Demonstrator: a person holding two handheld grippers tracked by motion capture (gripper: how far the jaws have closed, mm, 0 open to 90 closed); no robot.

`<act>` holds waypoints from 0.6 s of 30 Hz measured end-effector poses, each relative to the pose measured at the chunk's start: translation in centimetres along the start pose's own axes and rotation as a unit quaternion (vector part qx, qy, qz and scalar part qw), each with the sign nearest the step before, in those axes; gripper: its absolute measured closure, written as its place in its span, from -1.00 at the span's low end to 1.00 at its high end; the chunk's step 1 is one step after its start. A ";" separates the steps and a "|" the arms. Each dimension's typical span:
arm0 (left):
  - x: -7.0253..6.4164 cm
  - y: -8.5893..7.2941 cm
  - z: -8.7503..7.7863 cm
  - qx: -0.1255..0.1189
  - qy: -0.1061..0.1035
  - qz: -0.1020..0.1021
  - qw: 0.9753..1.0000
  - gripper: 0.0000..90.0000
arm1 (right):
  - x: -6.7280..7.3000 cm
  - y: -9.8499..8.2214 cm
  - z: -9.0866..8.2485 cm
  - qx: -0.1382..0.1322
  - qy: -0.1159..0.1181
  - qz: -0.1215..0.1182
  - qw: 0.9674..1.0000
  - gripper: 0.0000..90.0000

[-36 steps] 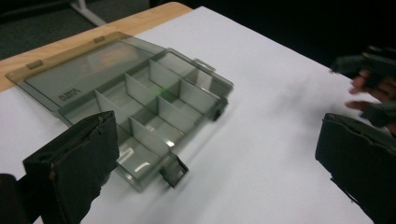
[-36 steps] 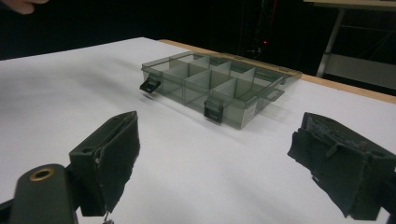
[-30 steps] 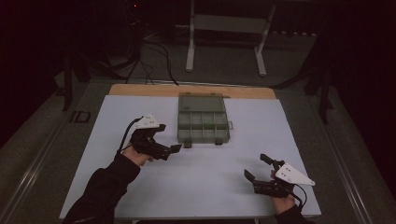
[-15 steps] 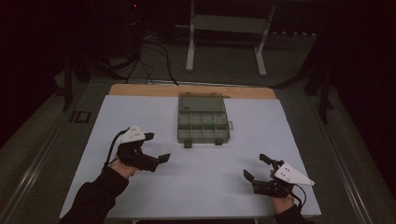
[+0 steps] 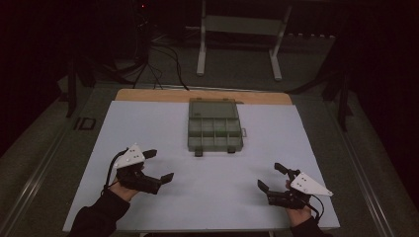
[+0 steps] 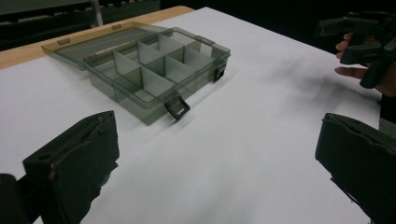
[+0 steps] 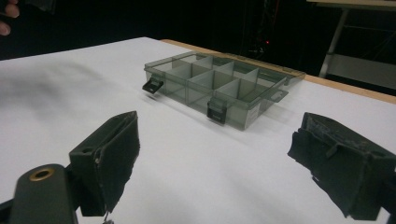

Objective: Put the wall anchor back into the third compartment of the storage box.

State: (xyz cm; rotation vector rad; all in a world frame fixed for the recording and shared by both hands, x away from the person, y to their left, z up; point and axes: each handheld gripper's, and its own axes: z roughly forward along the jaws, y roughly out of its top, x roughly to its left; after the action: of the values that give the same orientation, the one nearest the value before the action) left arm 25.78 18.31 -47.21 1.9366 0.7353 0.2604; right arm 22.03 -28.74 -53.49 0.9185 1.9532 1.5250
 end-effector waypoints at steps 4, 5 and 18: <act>-0.3 -1.3 -0.3 0.008 0.005 -0.001 1.000 -1.00 | -0.1 0.0 0.0 0.000 0.000 0.002 1.000 -0.71; -0.3 -1.6 -0.3 0.008 0.006 -0.002 1.000 -1.00 | 0.0 0.0 0.0 0.000 0.001 0.003 1.000 -0.71; -0.4 -5.3 -1.0 0.013 0.046 -0.021 0.999 -1.00 | 0.0 -0.1 0.1 0.002 0.003 0.001 1.000 -0.71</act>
State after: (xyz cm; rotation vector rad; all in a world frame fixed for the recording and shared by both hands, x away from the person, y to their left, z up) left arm 22.98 20.42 -51.28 1.9424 0.8424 0.3166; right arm 22.07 -28.71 -53.58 0.9189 1.9600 1.5268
